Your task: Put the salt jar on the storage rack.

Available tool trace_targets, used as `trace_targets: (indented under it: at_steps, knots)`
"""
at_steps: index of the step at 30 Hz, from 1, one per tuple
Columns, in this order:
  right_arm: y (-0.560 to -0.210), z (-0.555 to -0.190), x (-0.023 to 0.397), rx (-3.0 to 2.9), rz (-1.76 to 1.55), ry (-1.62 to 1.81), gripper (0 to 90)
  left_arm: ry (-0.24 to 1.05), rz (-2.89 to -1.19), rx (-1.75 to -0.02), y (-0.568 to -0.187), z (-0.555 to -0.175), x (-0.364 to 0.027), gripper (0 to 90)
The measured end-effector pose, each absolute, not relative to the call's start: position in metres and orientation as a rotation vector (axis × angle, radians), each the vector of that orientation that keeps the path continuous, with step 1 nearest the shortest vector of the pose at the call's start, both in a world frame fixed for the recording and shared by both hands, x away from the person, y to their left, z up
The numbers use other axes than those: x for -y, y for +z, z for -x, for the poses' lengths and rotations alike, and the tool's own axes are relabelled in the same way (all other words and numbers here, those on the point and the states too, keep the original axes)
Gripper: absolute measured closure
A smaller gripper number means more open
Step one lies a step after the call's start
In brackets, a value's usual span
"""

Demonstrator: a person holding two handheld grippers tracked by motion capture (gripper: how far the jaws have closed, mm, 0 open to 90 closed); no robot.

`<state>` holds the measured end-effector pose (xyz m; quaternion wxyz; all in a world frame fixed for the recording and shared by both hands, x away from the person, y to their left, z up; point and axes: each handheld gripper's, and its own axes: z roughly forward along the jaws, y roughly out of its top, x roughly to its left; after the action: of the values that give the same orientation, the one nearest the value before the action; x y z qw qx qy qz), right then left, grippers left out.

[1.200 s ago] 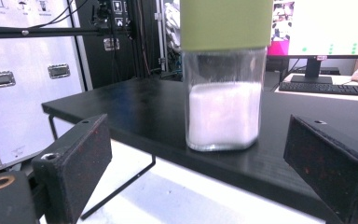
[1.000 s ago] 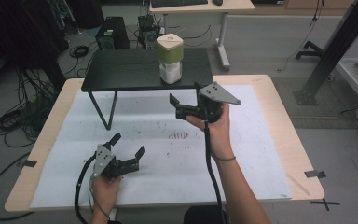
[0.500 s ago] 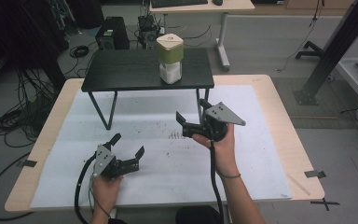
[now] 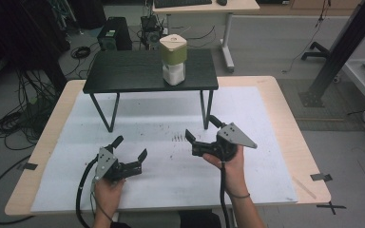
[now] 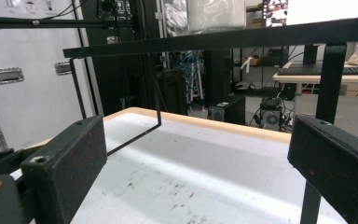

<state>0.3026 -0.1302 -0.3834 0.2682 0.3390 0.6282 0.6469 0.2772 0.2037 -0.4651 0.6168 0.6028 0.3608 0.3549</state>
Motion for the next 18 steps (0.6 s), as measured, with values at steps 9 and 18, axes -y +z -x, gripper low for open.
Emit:
trace_targets:
  at_steps: [9, 18]
  knots:
    - [-0.404, -0.293, 0.138, -1.695, -0.908, 1.771, 2.9, 0.817, -1.388, -0.831, -0.465, -0.277, -0.204, 0.2]
    - [-0.425, -0.286, 0.144, -1.714, -0.905, 1.774, 2.9, 0.817, -1.389, -0.83, -0.465, -0.277, -0.204, 0.2]
